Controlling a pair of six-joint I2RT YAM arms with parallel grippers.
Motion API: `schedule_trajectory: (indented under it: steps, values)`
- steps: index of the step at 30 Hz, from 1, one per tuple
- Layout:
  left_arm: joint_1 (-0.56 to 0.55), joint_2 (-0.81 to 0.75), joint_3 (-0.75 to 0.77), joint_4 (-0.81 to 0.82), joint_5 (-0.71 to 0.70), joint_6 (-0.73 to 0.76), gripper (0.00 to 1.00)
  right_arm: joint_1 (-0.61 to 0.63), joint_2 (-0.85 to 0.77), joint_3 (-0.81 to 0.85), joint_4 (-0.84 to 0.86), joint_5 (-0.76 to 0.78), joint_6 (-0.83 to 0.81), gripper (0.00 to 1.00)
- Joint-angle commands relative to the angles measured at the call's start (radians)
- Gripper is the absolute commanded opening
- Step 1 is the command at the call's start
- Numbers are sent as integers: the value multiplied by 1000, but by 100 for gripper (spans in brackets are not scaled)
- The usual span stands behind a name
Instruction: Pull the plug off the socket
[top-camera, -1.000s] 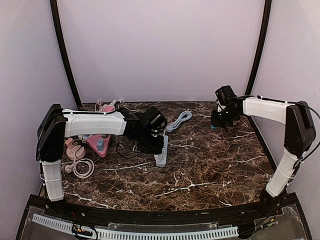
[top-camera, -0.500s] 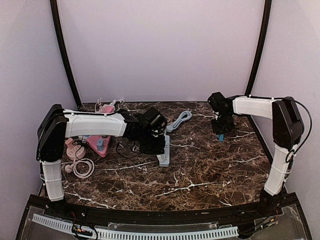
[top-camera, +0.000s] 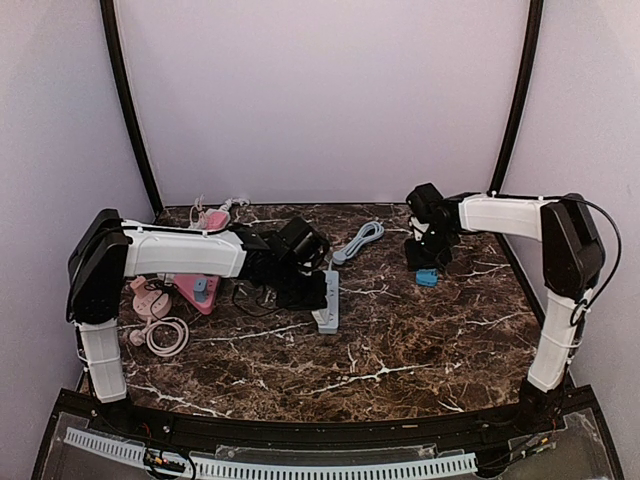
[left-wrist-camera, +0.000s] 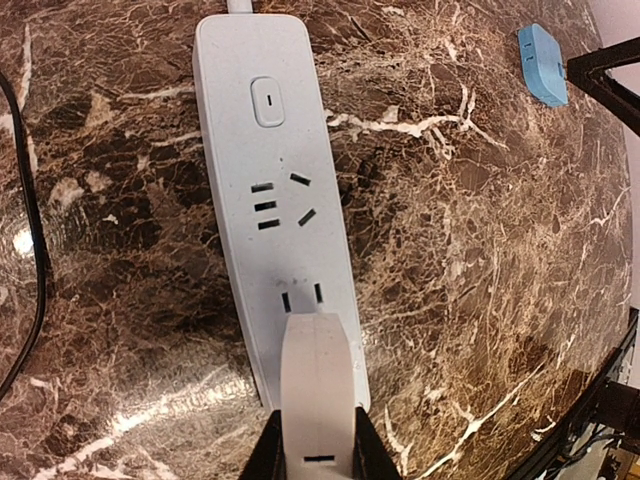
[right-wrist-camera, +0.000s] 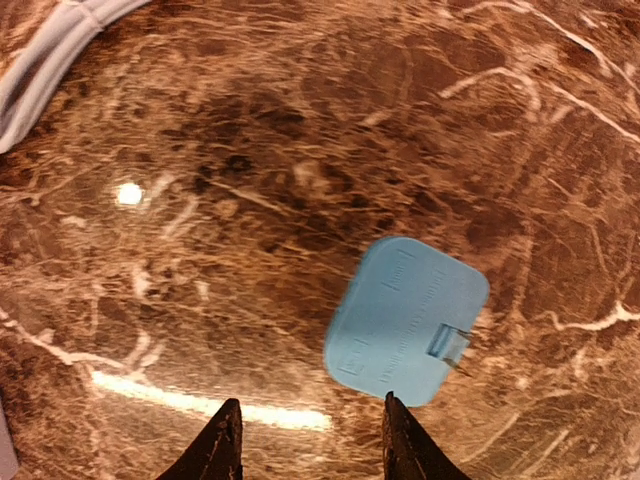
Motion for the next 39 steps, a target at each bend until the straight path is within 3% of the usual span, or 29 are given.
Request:
schedule_trajectory:
  steps: [1,6,10,18,30,39]
  values:
    - [-10,23,-63,19,104,18,9,17,-70,-36,144,-256,23,45]
    - [4,11,-88,50,125,8,9,72,-77,-74,297,-495,91,44]
    - [13,8,-107,62,137,-3,4,114,-59,-116,472,-678,187,32]
    - [29,-5,-175,115,153,-40,0,197,31,-133,696,-827,340,18]
    - [33,-27,-292,264,164,-98,0,228,152,-132,807,-837,415,7]
    - [44,-61,-396,427,194,-136,0,230,212,-119,743,-787,409,2]
